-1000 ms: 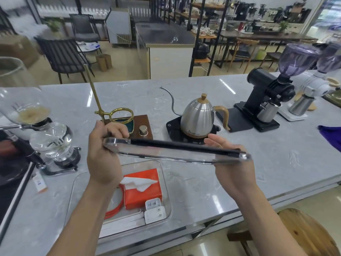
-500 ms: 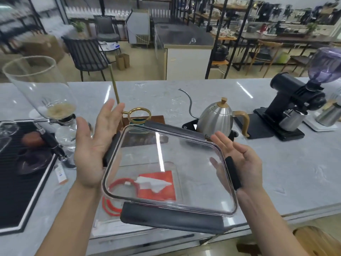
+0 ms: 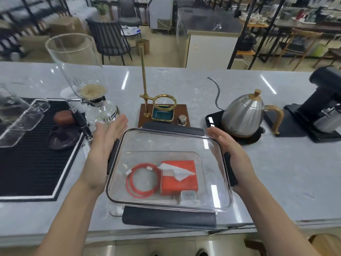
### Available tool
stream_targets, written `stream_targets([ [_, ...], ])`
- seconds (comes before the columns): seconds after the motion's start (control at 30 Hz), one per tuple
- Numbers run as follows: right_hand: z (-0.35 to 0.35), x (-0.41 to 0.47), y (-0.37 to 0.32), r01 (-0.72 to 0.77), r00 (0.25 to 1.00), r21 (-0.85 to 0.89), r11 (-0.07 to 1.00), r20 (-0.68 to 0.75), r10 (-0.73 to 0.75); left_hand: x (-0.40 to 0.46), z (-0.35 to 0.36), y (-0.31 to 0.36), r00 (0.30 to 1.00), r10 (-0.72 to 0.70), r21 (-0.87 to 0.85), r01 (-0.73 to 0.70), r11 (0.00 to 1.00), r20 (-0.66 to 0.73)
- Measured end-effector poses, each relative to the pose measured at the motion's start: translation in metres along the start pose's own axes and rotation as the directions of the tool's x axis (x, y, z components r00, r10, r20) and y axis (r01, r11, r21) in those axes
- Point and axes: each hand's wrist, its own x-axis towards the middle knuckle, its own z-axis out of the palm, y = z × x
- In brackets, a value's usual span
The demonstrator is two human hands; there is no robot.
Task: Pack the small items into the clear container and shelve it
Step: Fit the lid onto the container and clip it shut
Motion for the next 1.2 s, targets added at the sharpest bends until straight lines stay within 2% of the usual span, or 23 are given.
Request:
stream_targets([
  [0.1, 0.009, 0.004, 0.007, 0.025, 1.0, -0.136, 0.99, 0.013, -0.024, -0.004, -0.011, -0.011, 0.999, -0.024, 0.047, 0.026, 0.999, -0.048],
  [0.27, 0.02, 0.012, 0.026, -0.089, 0.996, -0.089, 0.992, -0.018, 0.088, -0.009, -0.025, -0.027, 0.995, 0.003, 0.178, 0.015, 0.984, -0.1],
  [0.5, 0.026, 0.017, 0.054, -0.094, 0.995, -0.176, 0.98, -0.039, 0.089, -0.009, -0.044, -0.048, 0.996, -0.014, 0.205, 0.032, 0.978, -0.088],
  [0.83, 0.028, 0.018, 0.069, -0.104, 0.993, -0.159, 0.982, -0.073, 0.094, -0.008, -0.053, -0.07, 0.999, -0.016, 0.277, 0.03, 0.96, -0.052],
  [1.2, 0.024, 0.019, 0.069, -0.081, 0.994, -0.237, 0.968, -0.087, 0.062, -0.007, -0.054, -0.075, 0.997, -0.044, 0.343, 0.063, 0.937, -0.064],
])
